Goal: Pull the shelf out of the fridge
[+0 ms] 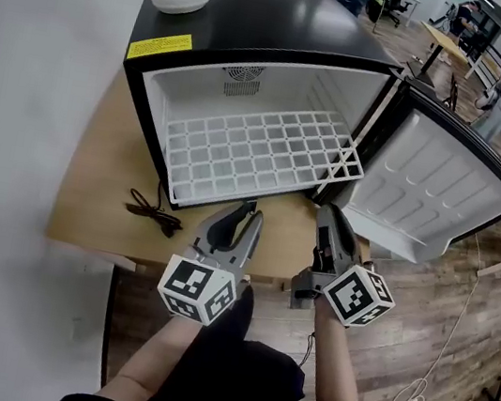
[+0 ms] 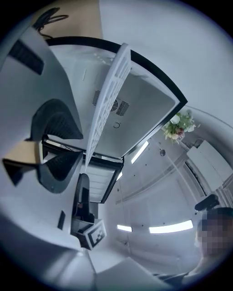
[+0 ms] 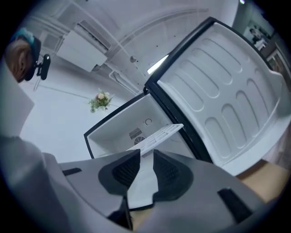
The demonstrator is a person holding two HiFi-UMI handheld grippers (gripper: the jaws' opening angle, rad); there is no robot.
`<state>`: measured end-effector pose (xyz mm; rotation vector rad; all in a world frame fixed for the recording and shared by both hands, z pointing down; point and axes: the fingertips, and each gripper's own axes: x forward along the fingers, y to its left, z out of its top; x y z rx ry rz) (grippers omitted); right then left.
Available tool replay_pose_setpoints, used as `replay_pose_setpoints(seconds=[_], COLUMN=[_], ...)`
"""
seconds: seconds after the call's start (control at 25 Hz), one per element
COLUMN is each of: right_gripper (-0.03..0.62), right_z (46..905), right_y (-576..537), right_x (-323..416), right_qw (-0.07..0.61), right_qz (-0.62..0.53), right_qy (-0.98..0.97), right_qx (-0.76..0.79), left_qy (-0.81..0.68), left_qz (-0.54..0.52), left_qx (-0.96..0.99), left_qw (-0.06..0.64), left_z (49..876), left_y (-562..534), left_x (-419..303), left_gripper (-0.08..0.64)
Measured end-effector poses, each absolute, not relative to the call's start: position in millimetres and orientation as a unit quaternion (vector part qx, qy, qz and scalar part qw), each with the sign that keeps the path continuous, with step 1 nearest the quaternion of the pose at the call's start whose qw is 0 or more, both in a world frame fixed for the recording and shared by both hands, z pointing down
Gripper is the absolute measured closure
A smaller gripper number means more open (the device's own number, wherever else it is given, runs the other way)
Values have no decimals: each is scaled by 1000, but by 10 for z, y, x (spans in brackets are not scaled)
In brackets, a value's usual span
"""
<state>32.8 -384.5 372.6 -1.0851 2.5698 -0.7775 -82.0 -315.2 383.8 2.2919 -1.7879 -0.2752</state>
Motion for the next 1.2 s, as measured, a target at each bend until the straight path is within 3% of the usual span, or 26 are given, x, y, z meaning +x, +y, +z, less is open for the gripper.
replay_pose_setpoints(seconds=[0.6,1.2], right_gripper=[585,601], right_z=[3686,3852], right_y=[-3373,-3414], right_x=[134,116], right_qw=[79,42], right_qz=[-38,-40], right_qy=[923,924], right_qx=[-375,-377], left_qy=[-567,-574], left_qz=[-55,-32], left_qx=[822,818], left_qw=[-15,30], left_z=[3711,3937], left_y=[-3045,-3040], left_x=[-710,-790], left_gripper=[545,555])
